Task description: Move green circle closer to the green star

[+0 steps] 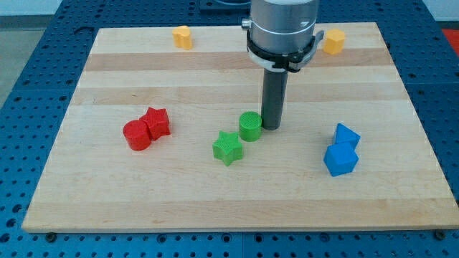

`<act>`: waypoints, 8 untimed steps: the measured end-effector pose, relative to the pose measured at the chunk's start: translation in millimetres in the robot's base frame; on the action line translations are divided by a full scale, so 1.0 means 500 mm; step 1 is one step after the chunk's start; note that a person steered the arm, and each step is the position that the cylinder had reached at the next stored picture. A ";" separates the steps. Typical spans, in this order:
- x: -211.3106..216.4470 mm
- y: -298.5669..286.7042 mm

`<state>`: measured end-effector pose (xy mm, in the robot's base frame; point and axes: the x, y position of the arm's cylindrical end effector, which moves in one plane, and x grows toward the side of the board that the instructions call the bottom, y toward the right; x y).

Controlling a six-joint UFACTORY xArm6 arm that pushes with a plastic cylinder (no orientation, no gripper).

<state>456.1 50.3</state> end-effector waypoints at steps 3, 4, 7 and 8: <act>0.001 0.000; 0.002 -0.013; 0.013 -0.026; 0.020 -0.026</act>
